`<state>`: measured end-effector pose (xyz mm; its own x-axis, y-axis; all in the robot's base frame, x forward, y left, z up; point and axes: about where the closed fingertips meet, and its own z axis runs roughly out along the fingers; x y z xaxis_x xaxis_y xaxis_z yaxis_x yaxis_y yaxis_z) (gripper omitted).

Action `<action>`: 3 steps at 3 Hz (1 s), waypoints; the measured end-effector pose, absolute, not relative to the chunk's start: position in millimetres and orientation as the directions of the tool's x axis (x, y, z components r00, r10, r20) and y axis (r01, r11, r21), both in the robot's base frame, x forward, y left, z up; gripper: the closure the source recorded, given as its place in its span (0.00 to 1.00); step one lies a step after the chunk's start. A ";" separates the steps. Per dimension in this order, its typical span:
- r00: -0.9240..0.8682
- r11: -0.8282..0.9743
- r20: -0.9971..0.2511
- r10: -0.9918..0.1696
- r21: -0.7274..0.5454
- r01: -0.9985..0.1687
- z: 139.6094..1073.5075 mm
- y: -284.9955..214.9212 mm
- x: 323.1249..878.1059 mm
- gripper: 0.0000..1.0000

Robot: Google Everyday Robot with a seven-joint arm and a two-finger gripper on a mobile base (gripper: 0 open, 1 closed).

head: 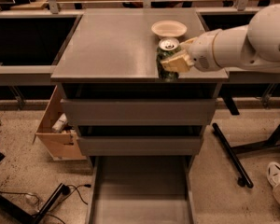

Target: Pick green can from bottom drawer and place on counter

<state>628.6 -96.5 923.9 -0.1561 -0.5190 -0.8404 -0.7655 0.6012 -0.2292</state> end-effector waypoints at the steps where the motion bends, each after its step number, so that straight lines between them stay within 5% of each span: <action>1: -0.106 0.600 -0.875 -0.472 -0.231 -0.766 963.0 -81.6 672.7 1.00; 3: -0.202 0.572 -0.909 -0.366 -0.048 -0.819 924.7 -41.5 792.9 1.00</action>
Offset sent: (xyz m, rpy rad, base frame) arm 0.1824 0.0290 0.0876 0.2443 -0.0684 0.0521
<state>792.9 -41.5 924.7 -0.2020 -0.3657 -0.9086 -0.8186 0.5723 -0.0483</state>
